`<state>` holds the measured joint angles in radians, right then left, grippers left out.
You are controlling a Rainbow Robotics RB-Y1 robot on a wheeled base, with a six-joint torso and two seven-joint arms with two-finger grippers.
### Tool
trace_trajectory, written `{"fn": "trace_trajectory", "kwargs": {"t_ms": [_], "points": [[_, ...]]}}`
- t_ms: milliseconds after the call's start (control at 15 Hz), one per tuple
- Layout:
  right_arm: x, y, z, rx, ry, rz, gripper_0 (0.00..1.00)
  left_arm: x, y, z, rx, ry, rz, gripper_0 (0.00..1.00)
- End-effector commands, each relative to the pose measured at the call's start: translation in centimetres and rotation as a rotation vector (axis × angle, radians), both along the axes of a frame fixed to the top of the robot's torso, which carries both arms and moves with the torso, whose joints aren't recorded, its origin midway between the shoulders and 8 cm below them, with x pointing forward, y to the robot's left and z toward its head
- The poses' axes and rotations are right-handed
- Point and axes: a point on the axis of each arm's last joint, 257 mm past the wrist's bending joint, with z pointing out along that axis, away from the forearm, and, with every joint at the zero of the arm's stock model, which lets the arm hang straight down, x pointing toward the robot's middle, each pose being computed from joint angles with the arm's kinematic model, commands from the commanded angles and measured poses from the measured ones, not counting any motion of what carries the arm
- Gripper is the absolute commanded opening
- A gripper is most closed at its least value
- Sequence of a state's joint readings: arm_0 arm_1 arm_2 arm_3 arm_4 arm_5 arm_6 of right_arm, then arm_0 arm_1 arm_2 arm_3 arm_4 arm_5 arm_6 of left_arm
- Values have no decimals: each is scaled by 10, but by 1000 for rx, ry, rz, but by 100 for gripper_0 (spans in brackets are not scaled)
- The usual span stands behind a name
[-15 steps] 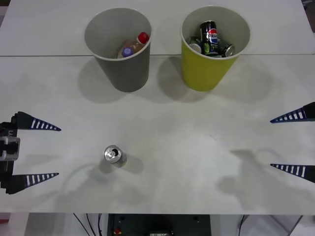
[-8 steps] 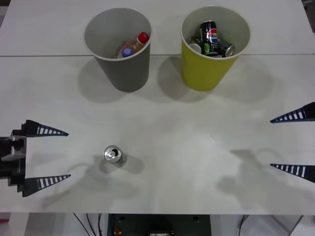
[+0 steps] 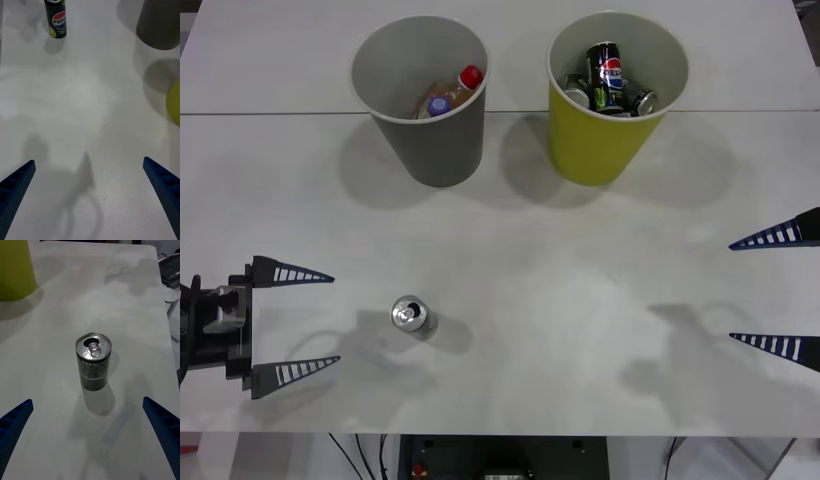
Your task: Put the can into the green bin and the plastic bottle into the gray bin
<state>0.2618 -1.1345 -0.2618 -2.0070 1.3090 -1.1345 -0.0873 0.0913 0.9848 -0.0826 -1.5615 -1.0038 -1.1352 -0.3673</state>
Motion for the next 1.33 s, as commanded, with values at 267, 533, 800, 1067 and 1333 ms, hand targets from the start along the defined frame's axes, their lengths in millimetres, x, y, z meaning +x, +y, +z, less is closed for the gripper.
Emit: {"fn": "trace_trajectory", "kwargs": {"t_ms": [267, 533, 800, 1067, 1333], "points": [[0, 0, 0, 0, 0, 0, 100, 8, -10, -28, -109, -25, 4, 100], [0, 0, 0, 0, 0, 0, 100, 19, -19, -48, -151, -57, 10, 100], [0, 0, 0, 0, 0, 0, 100, 25, -33, -63, -198, -71, 20, 100], [0, 0, 0, 0, 0, 0, 100, 29, -55, -66, -260, -62, 36, 100], [0, 0, 0, 0, 0, 0, 100, 38, -71, -68, -295, -59, 49, 100]]}}
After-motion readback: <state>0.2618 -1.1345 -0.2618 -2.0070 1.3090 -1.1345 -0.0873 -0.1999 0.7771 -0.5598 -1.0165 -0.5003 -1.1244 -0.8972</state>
